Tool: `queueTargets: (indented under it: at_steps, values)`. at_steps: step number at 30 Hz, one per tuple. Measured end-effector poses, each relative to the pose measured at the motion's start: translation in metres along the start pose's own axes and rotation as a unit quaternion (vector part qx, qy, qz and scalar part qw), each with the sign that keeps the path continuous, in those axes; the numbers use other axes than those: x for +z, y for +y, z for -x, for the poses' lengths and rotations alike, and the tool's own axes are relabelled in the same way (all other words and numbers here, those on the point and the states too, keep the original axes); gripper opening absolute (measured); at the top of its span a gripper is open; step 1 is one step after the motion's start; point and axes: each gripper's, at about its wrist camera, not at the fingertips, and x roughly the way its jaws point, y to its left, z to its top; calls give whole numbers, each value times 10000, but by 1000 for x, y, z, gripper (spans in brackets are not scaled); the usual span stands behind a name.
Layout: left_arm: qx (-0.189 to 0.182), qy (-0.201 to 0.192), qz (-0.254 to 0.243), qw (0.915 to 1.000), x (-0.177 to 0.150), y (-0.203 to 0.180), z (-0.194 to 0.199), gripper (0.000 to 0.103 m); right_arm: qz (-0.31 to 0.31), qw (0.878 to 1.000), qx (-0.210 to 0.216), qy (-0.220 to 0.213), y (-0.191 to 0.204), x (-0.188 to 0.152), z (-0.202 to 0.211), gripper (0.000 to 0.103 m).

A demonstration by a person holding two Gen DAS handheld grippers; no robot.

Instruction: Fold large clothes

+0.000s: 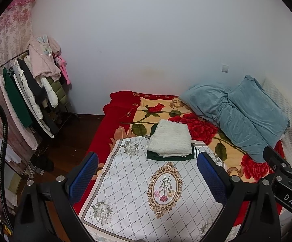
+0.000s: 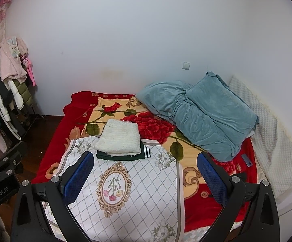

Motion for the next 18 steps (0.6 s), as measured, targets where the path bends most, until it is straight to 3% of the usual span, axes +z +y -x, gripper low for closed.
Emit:
queueTargets:
  at_steps: [18]
  values:
    - [6, 7, 70, 10000, 1, -2, 6, 100, -7, 10000, 14, -20, -2, 1, 1, 103]
